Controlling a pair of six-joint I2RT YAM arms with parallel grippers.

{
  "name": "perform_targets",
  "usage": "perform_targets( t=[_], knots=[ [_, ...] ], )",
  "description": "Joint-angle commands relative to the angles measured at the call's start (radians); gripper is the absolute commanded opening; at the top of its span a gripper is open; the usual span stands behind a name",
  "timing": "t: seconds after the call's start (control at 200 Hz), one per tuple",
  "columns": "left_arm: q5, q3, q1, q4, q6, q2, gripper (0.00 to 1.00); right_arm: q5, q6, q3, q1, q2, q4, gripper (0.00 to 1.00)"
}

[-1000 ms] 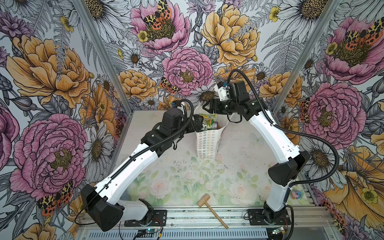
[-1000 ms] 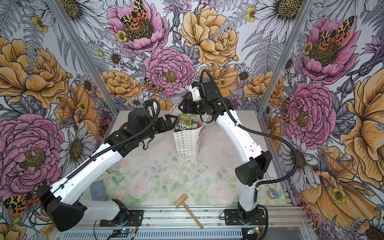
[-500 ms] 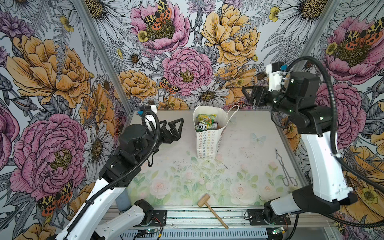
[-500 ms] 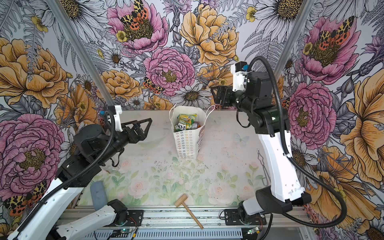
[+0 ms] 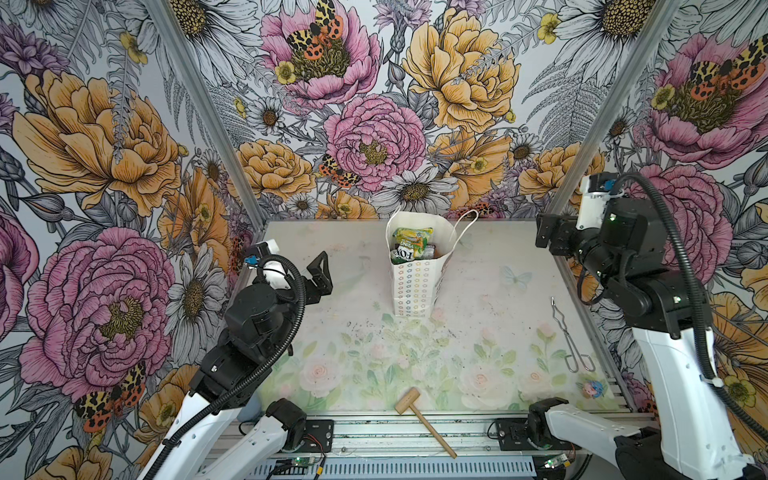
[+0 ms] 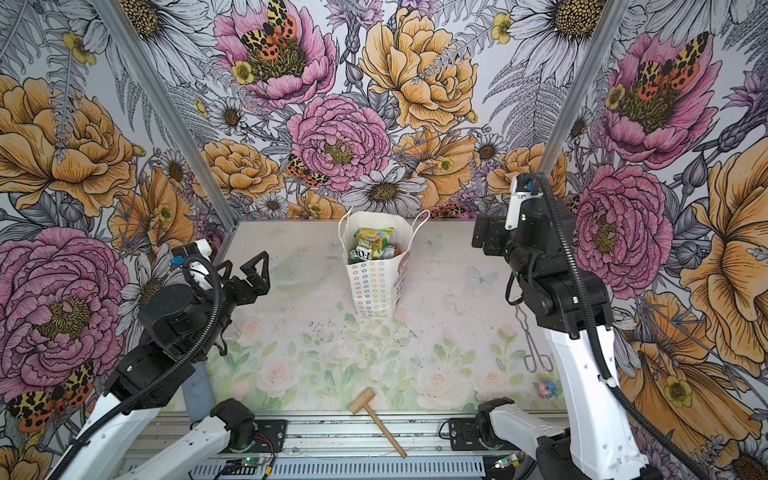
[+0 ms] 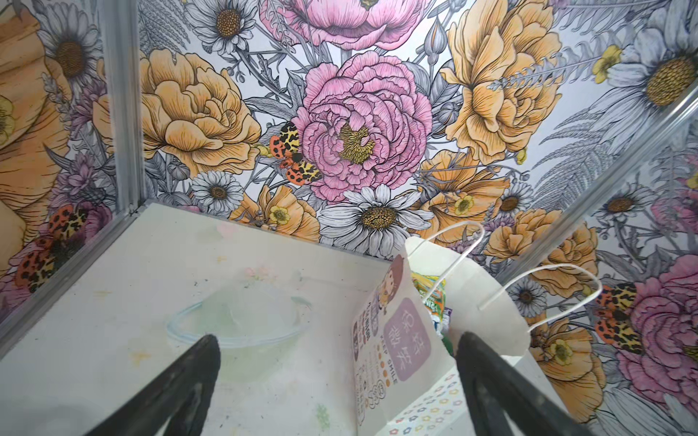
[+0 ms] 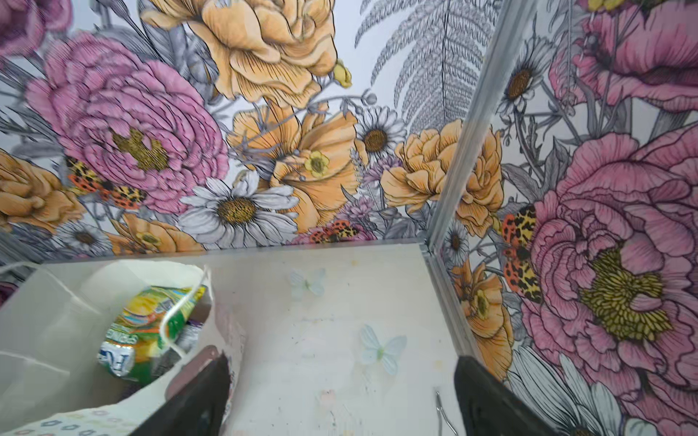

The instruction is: Place the snacks into the paper bag

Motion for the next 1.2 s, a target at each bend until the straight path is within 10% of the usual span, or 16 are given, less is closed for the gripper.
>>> perform_targets(
  t=[0.0, 0.761, 1.196],
  knots=[
    [-0.042, -0.061, 0.017, 0.109, 0.106, -0.024, 0.99, 0.004, -0.046, -0.131, -0.031, -0.053, 0.100, 0.96],
    [0.240, -0.419, 0.343, 0.459, 0.360, 0.004, 0.99, -0.269, -0.046, -1.147, -0.239, -0.028, 1.287, 1.00],
    [0.356, -0.526, 0.493, 0.626, 0.383, 0.113, 0.99, -0.224, -0.085, -1.296, -0.243, 0.219, 1.670, 1.00]
  ],
)
